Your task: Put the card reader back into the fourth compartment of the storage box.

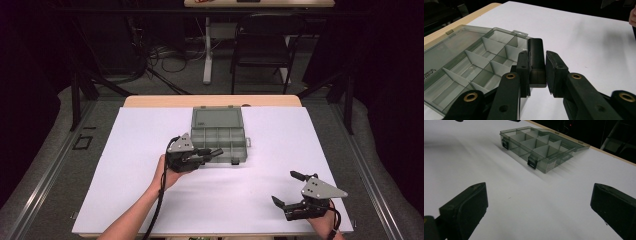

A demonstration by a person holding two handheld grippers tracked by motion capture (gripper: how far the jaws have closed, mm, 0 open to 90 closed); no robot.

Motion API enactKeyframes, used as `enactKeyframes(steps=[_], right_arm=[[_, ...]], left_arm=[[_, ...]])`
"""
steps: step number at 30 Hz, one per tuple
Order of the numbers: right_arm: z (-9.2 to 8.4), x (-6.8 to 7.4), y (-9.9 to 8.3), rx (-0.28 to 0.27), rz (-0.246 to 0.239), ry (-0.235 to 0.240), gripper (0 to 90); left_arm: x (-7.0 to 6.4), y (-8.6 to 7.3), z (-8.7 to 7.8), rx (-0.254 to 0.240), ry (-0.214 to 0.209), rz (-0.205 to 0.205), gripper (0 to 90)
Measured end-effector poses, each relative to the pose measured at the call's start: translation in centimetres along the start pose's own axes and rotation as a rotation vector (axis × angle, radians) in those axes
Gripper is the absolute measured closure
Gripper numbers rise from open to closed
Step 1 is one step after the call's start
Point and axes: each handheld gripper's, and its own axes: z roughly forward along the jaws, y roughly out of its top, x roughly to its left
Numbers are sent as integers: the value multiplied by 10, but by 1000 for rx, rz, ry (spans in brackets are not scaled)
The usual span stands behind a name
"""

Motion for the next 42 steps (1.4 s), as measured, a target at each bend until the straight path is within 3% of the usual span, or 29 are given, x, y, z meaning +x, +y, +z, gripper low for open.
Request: enactKeyframes(steps=[23,42], right_arm=[[0,0,0,2,4,-3,9],[0,-1,-1,3,4,-3,9]], left_arm=[[3,13,17,-33,12,-14,744],[9,33,39,-63,55,-53,745]])
